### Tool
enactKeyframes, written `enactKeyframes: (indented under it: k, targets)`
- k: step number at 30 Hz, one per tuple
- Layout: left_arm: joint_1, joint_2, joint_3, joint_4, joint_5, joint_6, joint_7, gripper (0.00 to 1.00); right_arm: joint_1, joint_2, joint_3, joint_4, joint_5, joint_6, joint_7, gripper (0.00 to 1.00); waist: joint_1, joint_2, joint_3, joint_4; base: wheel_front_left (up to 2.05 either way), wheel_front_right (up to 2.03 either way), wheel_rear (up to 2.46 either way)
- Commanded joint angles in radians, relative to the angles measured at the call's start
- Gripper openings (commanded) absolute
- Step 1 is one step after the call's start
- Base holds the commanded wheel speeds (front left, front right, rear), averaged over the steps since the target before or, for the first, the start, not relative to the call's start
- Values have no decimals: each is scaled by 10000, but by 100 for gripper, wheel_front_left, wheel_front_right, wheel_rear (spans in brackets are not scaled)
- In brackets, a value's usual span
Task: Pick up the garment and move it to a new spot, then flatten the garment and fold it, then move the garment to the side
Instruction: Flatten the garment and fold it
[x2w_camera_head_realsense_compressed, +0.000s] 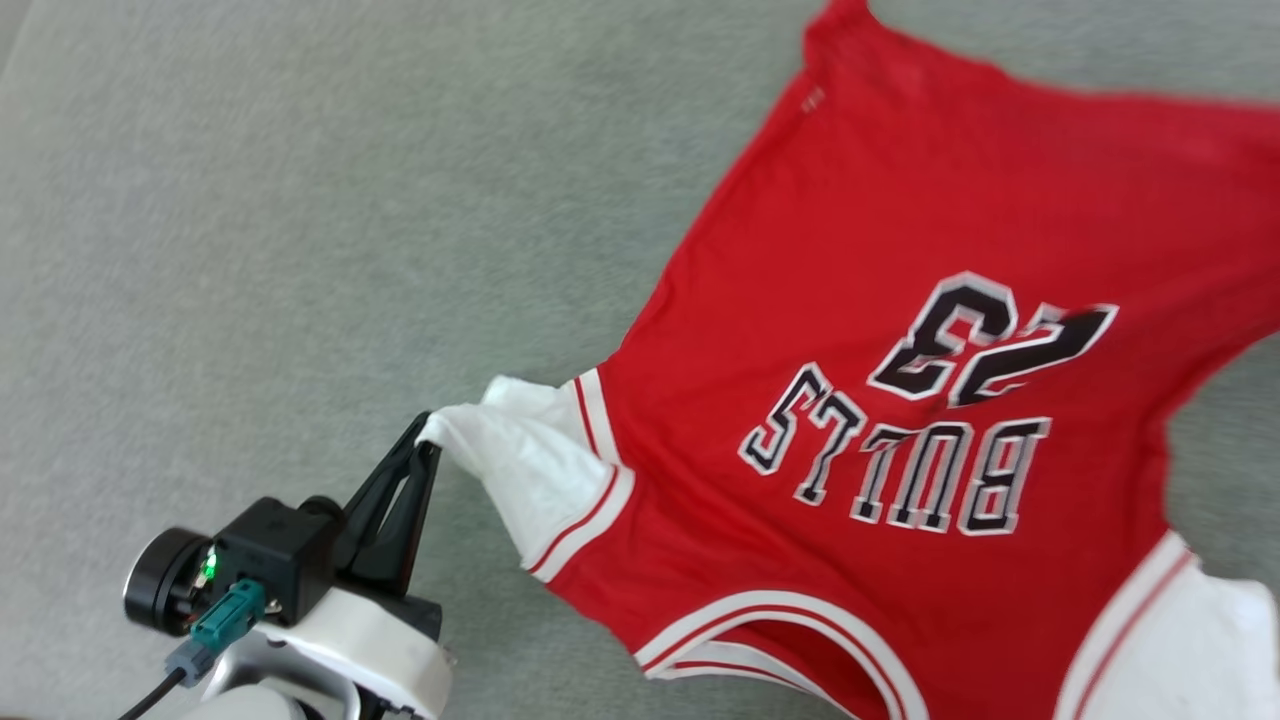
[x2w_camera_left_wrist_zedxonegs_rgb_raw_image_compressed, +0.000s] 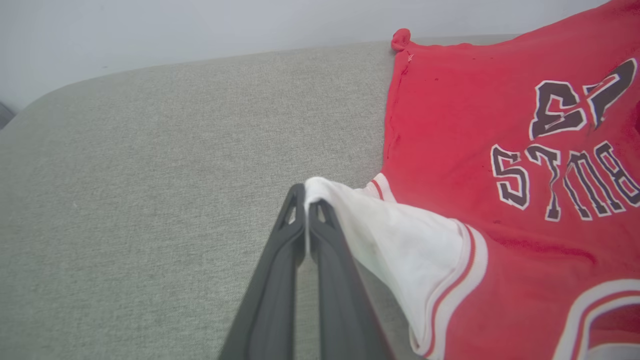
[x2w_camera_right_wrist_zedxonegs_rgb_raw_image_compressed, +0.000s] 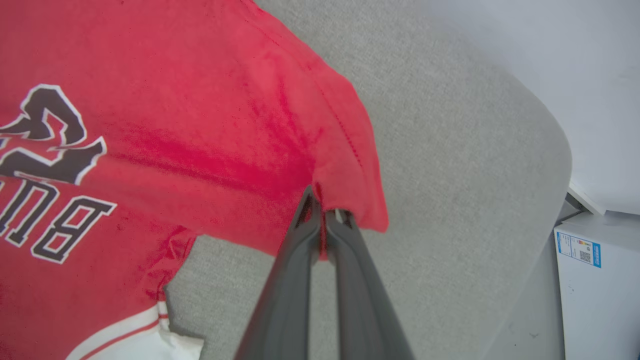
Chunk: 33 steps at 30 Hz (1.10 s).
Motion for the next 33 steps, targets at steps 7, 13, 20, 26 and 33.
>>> enactKeyframes:
  k: [7,13,20,26,33]
  targets:
    - [649,403,110,-194,-256,376,-18,0,3638,-1192,-771,-1334,793,-7,-751,0,1,0,-844,-1016,0,0,0]
    - [824,599,184,-285,-363,385,-55,0,7430,-780,-1955,-1260,1076,-7,-1497,0,1,0,-941,-1274,0,0,0]
    - [744,595,166,-264,-355,272,-39,0,10333,-34,-1934,-1173,1039,-7,-2281,0,1,0,-811,-1308,0,0,0]
    - [816,549,172,-156,-406,236,-57,0,10148,-64,-2412,-1501,897,-7,-3034,100,1,0,-900,-1368,0,0,0]
    - [795,512,144,-179,-391,202,-57,0,8945,-944,-3596,-2626,1349,-7,-3157,100,1,0,-940,-1268,0,0,0]
